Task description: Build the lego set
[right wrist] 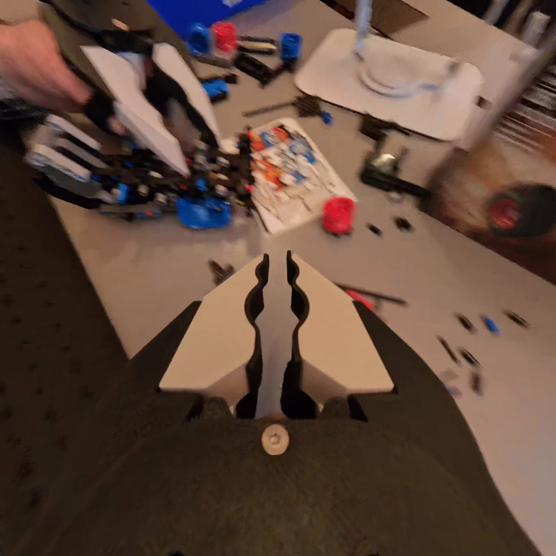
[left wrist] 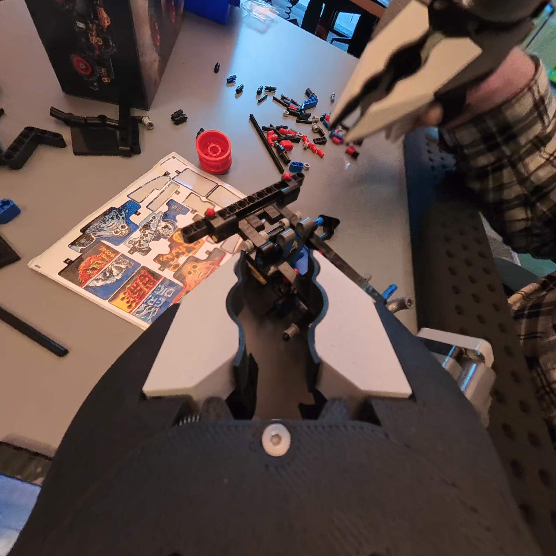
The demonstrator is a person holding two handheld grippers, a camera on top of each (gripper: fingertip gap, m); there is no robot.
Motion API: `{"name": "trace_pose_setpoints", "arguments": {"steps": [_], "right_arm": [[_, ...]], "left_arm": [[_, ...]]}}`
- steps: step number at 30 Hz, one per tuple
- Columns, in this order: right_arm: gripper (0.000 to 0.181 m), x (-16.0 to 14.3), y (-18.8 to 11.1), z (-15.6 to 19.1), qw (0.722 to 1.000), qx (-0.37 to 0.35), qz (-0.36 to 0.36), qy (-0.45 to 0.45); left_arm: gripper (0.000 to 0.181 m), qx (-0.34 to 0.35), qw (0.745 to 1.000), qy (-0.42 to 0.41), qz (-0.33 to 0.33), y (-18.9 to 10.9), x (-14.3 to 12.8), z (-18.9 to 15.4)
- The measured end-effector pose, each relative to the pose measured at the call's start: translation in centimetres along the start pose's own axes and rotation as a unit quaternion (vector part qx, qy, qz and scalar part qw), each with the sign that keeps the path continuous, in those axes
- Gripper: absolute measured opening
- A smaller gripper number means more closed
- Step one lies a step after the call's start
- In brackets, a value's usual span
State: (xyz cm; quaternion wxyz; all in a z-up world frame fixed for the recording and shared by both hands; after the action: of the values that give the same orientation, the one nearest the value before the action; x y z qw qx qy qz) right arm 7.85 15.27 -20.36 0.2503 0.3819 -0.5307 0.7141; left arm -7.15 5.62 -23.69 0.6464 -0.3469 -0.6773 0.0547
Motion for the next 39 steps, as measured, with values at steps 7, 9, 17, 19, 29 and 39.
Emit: {"name": "trace_pose_setpoints", "arguments": {"steps": [7,9,17,19,29,39], "right_arm": [[0.007,-6.4,-6.9,-6.3,0.986,-0.123,0.104,0.041],[0.006,-7.2,-7.0,-7.4,0.984,-0.124,0.117,0.043],[0.008,-7.8,-6.1,-11.2,0.978,-0.125,0.168,0.016],[0.010,-7.7,-6.1,-12.1,0.980,-0.111,0.166,0.019],[0.011,-7.8,-5.8,-15.5,0.983,-0.030,0.179,0.011],[0.002,-8.0,-5.2,-15.6,0.987,0.012,0.160,0.024]], "left_arm": [[0.039,0.002,1.000,0.019,0.001,0.1,0.1,-0.4],[0.039,0.000,1.000,0.020,0.000,0.1,0.1,-0.4],[0.042,-0.007,1.000,0.010,-0.002,0.2,0.1,-0.3],[0.042,-0.009,1.000,0.010,-0.002,0.2,0.1,-0.3],[0.041,-0.018,1.000,0.006,-0.002,0.1,0.0,-0.4],[0.043,-0.024,1.000,0.004,0.000,0.2,0.0,-0.4]]}}
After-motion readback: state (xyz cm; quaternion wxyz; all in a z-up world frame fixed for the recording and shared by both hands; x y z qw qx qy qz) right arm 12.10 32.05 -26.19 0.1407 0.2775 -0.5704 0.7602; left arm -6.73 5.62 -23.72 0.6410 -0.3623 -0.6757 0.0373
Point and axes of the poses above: each gripper's, where its closed fingertips meet, y out along the fingers, x out of its top, z = x × y across the jaws, the point moved 4 cm from there along -y, back along the fingers, and after that the axes turned 15 degrees about x, right-handed, at the moved point
